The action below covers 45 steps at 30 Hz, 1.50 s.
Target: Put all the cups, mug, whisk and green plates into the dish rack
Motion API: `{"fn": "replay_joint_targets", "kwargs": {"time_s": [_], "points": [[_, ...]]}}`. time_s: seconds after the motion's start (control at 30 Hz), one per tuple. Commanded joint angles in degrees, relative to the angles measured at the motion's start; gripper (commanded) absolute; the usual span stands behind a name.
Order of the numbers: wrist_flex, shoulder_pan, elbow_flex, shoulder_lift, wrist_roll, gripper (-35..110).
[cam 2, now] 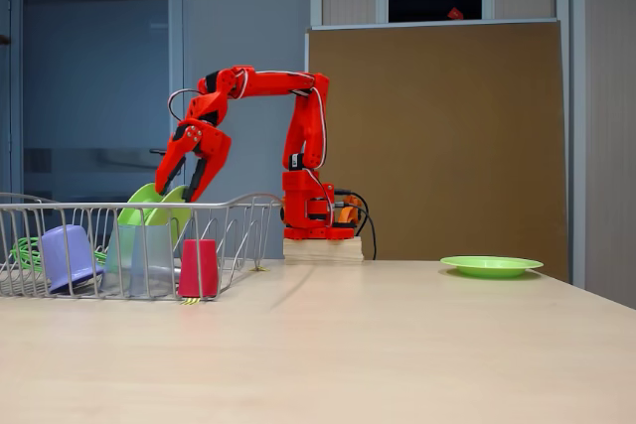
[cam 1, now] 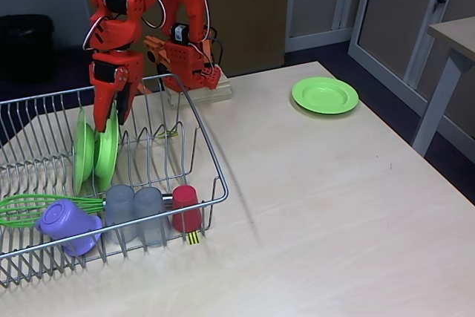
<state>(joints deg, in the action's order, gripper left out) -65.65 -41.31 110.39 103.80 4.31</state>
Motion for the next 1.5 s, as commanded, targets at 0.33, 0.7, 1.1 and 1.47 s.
{"fn": "replay_joint_targets", "kwargs": {"time_s": [0.33,0.7,1.1,1.47], "points": [[-11.1,18.5,-10.6,9.4,-6.9,20],[-8.9,65.5,5.0,14.6,-58.4,15],[23.1,99.6,16.6,-0.4,-103.6,15],[43.2,107.7,17.3,-16.5,-116.3,26]]}}
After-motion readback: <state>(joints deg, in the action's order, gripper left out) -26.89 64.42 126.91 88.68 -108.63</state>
